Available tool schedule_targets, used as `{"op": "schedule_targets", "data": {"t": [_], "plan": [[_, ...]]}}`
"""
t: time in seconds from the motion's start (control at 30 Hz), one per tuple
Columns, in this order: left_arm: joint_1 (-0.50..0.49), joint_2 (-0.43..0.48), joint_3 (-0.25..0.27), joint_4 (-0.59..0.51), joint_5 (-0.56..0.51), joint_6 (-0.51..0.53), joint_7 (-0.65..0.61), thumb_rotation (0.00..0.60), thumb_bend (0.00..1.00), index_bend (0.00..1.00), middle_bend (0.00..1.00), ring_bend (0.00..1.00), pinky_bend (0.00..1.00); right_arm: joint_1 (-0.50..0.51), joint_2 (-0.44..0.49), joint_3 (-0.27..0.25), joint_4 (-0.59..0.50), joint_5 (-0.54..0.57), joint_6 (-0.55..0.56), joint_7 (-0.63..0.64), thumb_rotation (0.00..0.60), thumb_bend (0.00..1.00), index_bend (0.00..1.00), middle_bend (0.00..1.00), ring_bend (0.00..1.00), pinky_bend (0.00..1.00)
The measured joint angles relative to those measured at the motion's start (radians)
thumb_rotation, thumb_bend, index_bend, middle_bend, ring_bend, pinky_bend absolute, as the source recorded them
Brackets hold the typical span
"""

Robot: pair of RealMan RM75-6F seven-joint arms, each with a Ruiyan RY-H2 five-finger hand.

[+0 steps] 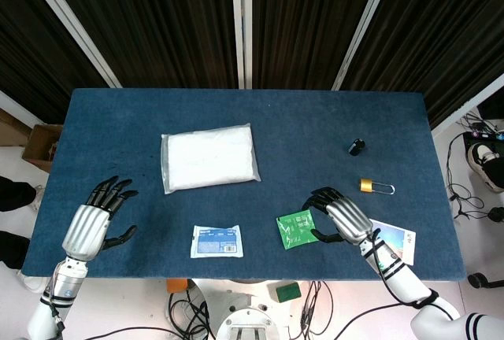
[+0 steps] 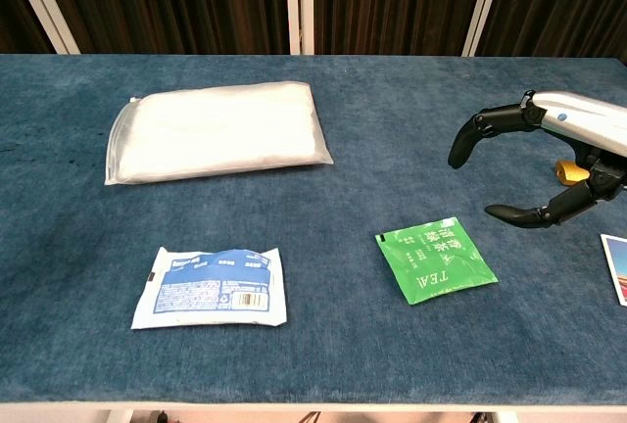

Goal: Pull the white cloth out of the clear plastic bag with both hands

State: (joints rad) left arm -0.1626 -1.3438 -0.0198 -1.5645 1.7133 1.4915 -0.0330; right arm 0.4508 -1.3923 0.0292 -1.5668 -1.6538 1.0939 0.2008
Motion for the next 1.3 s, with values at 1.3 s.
{"op": "schedule_targets", "data": {"t": [1.3], "plan": [[0.064,0.005,0.034,0.054,-0.094,0.068,-0.075,0.600,0.23,0.22,0.13,0.04,0.12,0.440,-0.645,0.277,0.616,0.316,-0.226,-0.472,0.600,0.16,0.28,0.28,0.16,0.20]]}}
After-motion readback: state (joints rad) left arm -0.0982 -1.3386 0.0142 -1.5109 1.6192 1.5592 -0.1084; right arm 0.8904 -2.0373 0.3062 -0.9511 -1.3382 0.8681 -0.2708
